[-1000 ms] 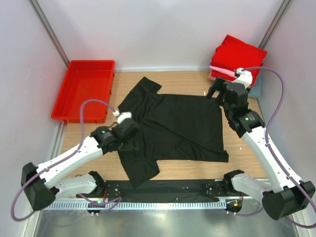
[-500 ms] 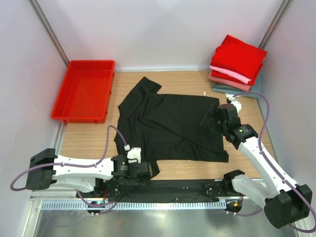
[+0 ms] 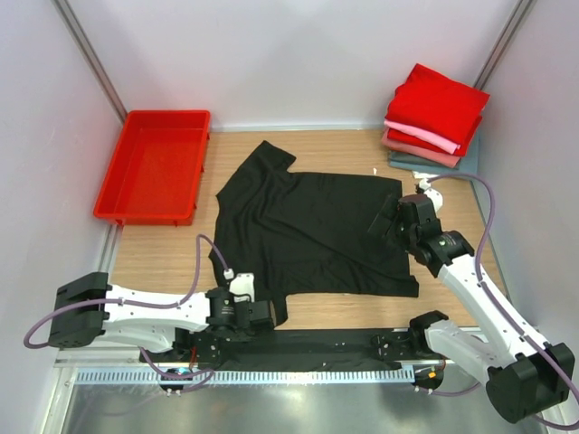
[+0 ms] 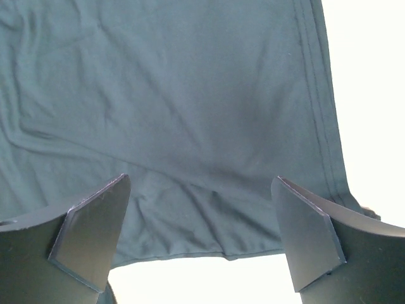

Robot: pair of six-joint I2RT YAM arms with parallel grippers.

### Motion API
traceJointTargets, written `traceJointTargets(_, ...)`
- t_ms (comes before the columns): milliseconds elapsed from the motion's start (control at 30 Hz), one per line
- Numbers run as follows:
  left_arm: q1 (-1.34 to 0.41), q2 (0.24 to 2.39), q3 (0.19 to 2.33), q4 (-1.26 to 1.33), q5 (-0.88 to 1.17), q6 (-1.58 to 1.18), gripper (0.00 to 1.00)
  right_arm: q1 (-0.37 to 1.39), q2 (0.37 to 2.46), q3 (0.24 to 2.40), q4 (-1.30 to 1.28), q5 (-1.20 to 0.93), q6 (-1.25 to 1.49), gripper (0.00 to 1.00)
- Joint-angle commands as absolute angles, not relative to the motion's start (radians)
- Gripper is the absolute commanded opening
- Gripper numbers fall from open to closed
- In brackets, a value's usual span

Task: Fold and stack the t-shirts
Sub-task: Fold the tshirt

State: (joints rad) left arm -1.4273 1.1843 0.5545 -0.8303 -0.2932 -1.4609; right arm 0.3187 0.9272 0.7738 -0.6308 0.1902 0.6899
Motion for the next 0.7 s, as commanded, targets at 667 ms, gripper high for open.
traceJointTargets(667,-1.299,0.721,0.922,-1.475,-0.592,-1.37,0.0,0.896,0.966,0.79,-1.141,0.503,1.164,1.0)
